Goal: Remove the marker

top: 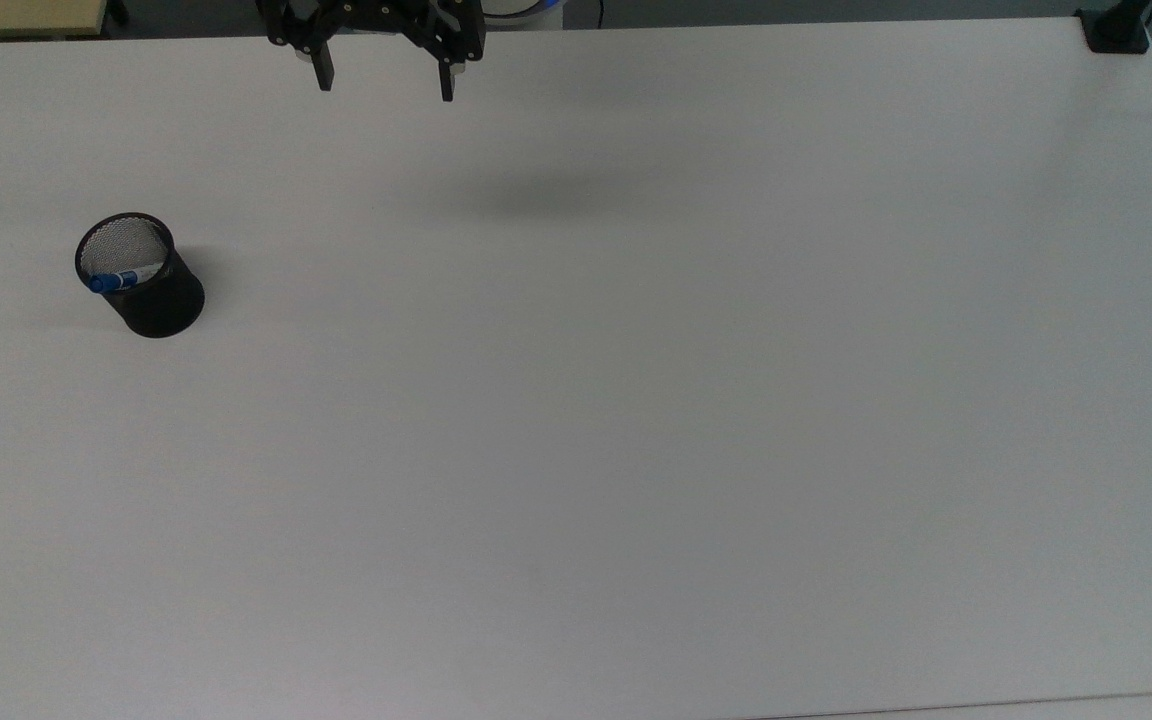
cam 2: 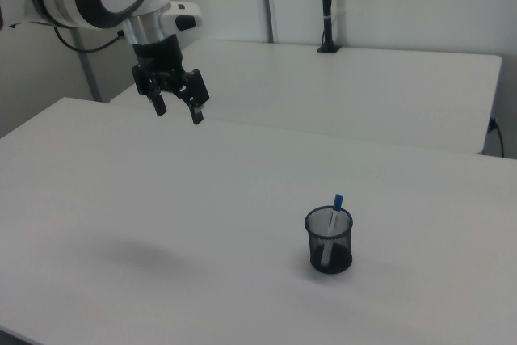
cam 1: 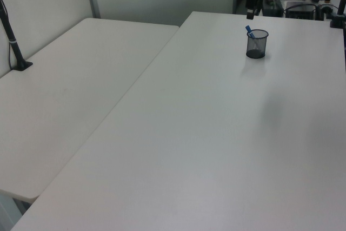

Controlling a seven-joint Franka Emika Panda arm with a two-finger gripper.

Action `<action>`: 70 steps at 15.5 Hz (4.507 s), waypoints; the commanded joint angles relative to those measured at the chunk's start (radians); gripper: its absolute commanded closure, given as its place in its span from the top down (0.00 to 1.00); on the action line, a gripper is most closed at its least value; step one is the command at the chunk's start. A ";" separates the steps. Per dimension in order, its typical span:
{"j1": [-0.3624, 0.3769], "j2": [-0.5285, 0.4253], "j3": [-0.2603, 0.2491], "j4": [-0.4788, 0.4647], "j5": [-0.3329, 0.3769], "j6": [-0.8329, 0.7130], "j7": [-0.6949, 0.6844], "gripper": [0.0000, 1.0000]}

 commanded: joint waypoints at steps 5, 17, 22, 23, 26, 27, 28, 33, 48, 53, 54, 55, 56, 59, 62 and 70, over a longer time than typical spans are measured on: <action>0.004 -0.007 -0.013 -0.002 0.006 -0.004 -0.029 1.00; 0.004 -0.007 -0.013 -0.001 0.006 -0.003 -0.025 1.00; -0.045 -0.013 -0.015 0.014 0.005 -0.001 -0.025 1.00; -0.066 -0.013 -0.015 0.022 0.005 -0.001 -0.025 1.00; -0.121 -0.007 -0.018 0.021 -0.030 0.041 -0.035 1.00; -0.129 -0.001 -0.024 0.012 -0.059 0.089 -0.046 1.00; -0.134 0.014 -0.027 0.008 -0.101 0.132 -0.082 1.00; -0.194 0.119 -0.039 0.002 -0.190 0.288 -0.209 1.00; -0.258 0.321 -0.107 -0.145 -0.192 0.785 -0.199 0.97; -0.263 0.327 -0.107 -0.150 -0.179 0.798 -0.198 0.15; -0.263 0.329 -0.107 -0.148 -0.178 0.798 -0.193 0.03; -0.263 0.327 -0.107 -0.148 -0.178 0.798 -0.178 0.00; -0.263 0.326 -0.107 -0.147 -0.178 0.798 -0.167 0.00; -0.263 0.297 -0.107 -0.147 -0.178 0.787 -0.166 0.00; -0.263 0.245 -0.107 -0.145 -0.176 0.731 -0.164 0.00; -0.226 -0.010 -0.096 -0.139 -0.034 0.469 -0.167 0.00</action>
